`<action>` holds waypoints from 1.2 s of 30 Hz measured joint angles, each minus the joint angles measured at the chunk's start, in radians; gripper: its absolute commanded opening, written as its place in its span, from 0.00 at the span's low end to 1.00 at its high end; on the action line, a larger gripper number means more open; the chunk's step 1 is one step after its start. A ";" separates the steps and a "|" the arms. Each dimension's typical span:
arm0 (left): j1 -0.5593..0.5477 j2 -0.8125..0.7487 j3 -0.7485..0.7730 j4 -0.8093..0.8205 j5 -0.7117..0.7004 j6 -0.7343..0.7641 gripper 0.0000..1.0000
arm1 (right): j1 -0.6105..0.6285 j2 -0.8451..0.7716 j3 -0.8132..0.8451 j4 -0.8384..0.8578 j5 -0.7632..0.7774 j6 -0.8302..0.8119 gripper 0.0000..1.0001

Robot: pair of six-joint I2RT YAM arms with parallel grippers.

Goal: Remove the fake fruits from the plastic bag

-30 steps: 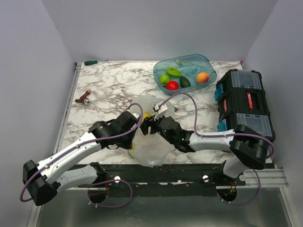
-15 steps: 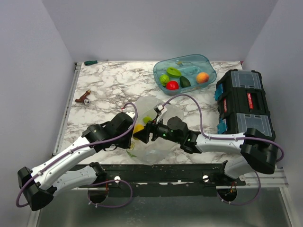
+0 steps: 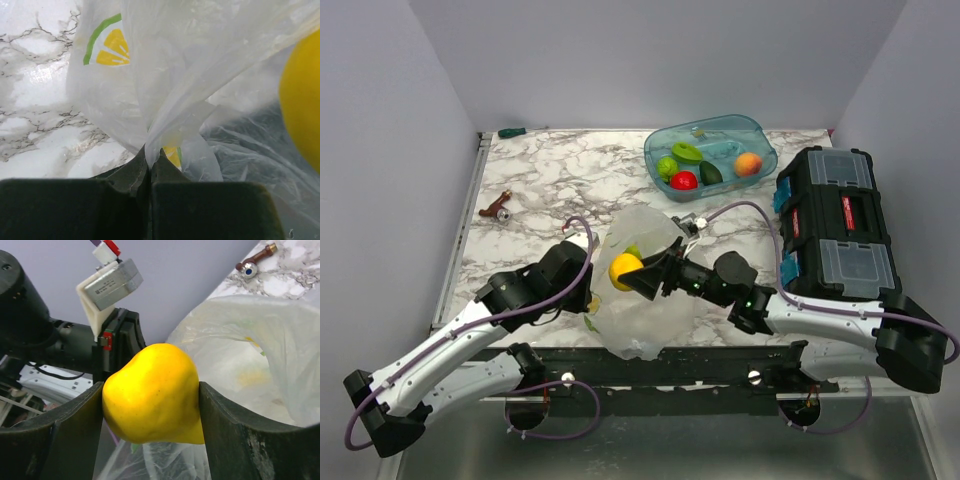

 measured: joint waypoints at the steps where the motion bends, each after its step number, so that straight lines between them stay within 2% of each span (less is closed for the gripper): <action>1: 0.000 -0.002 0.000 0.000 -0.001 0.000 0.00 | 0.000 -0.007 -0.010 0.018 0.001 0.008 0.01; 11: 0.000 0.020 0.000 0.002 -0.003 -0.001 0.00 | 0.000 -0.014 0.032 0.065 -0.004 0.043 0.01; 17: 0.000 0.020 0.000 0.000 -0.027 -0.011 0.00 | 0.000 -0.090 0.136 -0.081 0.037 -0.026 0.01; 24: 0.000 0.020 0.000 0.000 -0.052 -0.021 0.00 | -0.018 -0.230 0.252 -0.332 0.292 -0.155 0.01; 29: 0.000 0.021 0.000 0.000 -0.056 -0.022 0.00 | -0.136 -0.179 0.390 -0.498 0.406 -0.212 0.01; 36: 0.000 0.026 0.000 -0.001 -0.057 -0.022 0.00 | -0.426 0.019 0.493 -0.632 0.425 -0.216 0.01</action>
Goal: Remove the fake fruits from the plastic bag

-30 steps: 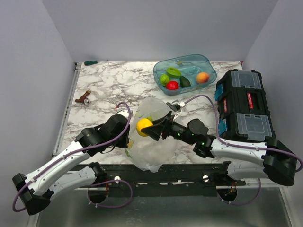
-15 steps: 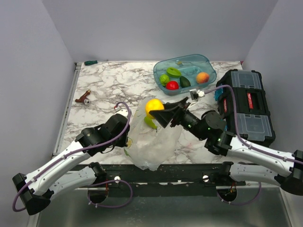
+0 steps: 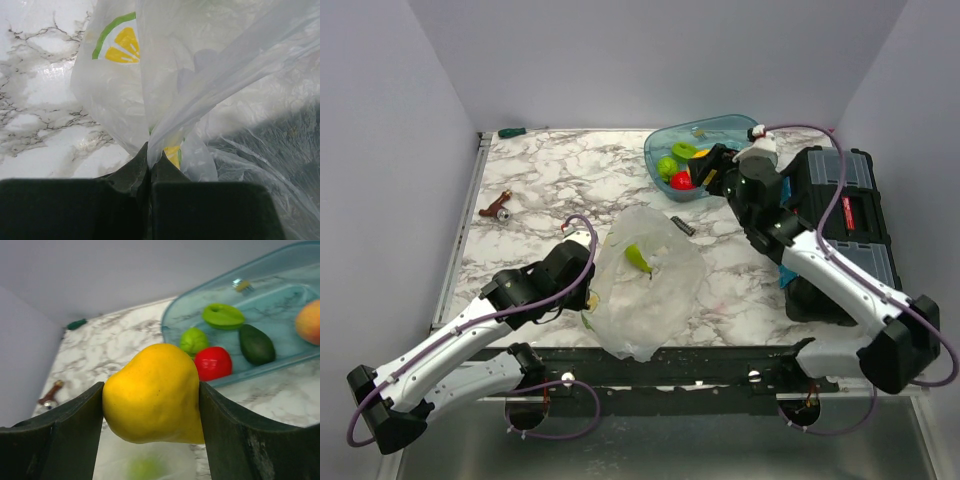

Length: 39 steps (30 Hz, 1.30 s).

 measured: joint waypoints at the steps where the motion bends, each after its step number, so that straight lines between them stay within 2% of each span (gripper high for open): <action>1: 0.000 0.000 0.000 0.000 0.000 0.000 0.00 | -0.028 0.041 0.016 -0.010 0.001 -0.002 0.01; 7: 0.000 -0.002 0.000 0.000 0.000 0.000 0.00 | -0.112 0.322 0.162 -0.084 0.051 -0.026 0.01; 13: 0.000 -0.016 0.000 0.002 0.000 0.000 0.00 | -0.177 0.601 0.393 -0.153 0.094 -0.024 0.01; 23: 0.000 -0.019 0.000 0.005 0.004 0.001 0.00 | -0.234 0.893 0.622 -0.164 0.163 -0.072 0.05; 33: 0.000 -0.028 0.000 0.005 0.004 0.001 0.00 | -0.259 1.085 0.840 -0.183 0.243 -0.202 0.20; 39: 0.000 -0.028 0.000 0.005 0.004 0.001 0.00 | -0.279 1.124 0.863 -0.195 0.242 -0.232 0.38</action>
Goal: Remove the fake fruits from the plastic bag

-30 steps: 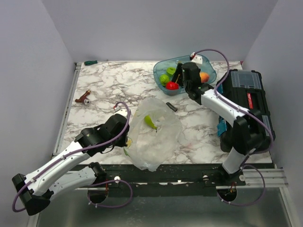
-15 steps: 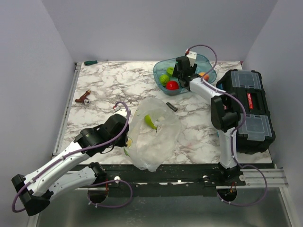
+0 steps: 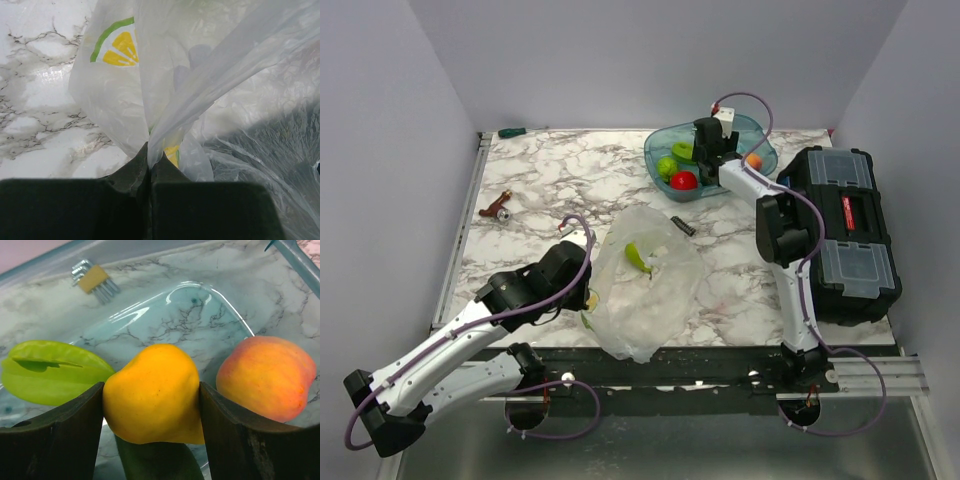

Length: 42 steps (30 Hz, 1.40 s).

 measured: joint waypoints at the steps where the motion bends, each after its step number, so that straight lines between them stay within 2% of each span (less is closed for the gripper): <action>1: 0.000 0.000 0.000 0.000 0.000 0.000 0.00 | -0.002 0.007 0.003 -0.003 0.000 -0.004 0.44; 5: 0.000 0.005 0.000 0.000 0.000 0.000 0.00 | -0.004 0.031 0.018 -0.023 -0.002 -0.013 0.65; 11: 0.000 0.012 -0.002 0.001 0.000 0.000 0.00 | -0.006 0.037 0.034 -0.054 -0.022 -0.033 0.84; 14: 0.000 0.014 -0.002 0.001 0.000 0.000 0.00 | -0.006 0.037 0.044 -0.060 -0.030 -0.039 0.90; 22: 0.000 0.018 -0.002 0.001 0.000 0.000 0.00 | -0.006 0.029 0.044 -0.103 -0.074 -0.016 0.90; 25: 0.000 0.021 -0.003 0.001 0.000 0.000 0.00 | -0.006 -0.023 -0.002 -0.124 -0.098 0.022 0.89; 36: 0.000 0.035 -0.003 0.003 0.001 0.000 0.00 | 0.031 -0.552 -0.562 0.008 -0.202 0.150 0.88; 42: 0.000 0.045 -0.003 0.003 0.001 0.000 0.00 | 0.184 -0.713 -0.873 0.056 -0.233 0.196 0.89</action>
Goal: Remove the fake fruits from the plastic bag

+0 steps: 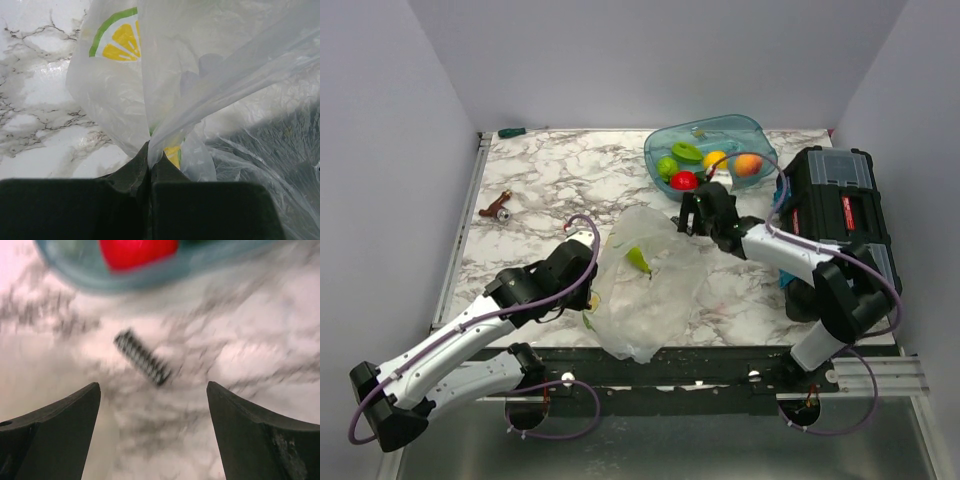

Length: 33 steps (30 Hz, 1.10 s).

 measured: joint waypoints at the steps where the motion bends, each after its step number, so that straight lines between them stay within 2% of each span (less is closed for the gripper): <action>1: 0.000 0.001 0.000 0.000 0.000 0.000 0.00 | 0.036 -0.024 -0.050 0.003 -0.003 0.004 0.89; 6: 0.000 0.010 0.000 0.000 0.002 0.000 0.00 | 0.193 -0.172 -0.213 -0.019 -0.001 0.011 0.91; 9: 0.000 0.012 0.000 0.000 0.003 0.000 0.00 | 0.201 -0.317 -0.269 -0.057 0.006 0.019 0.91; 16: 0.000 0.014 0.000 0.000 0.004 0.000 0.00 | 0.201 -0.663 -0.286 -0.114 -0.030 -0.010 0.89; 21: 0.000 0.021 0.000 0.000 0.006 0.000 0.00 | 0.324 -0.806 -0.285 -0.098 -0.125 -0.055 0.85; 24: 0.000 0.027 0.000 0.000 0.006 0.000 0.00 | 0.454 -0.808 -0.269 -0.072 -0.177 -0.077 0.85; 27: 0.000 0.034 0.000 0.000 0.006 0.000 0.00 | 0.614 -0.734 -0.242 -0.036 -0.178 -0.105 0.85; 30: 0.000 0.036 0.000 0.000 0.006 0.000 0.00 | 0.759 -0.598 -0.206 -0.015 -0.149 -0.134 0.77; 33: 0.000 0.036 0.000 0.000 0.006 0.000 0.00 | 0.805 -0.474 -0.196 -0.015 -0.126 -0.151 0.71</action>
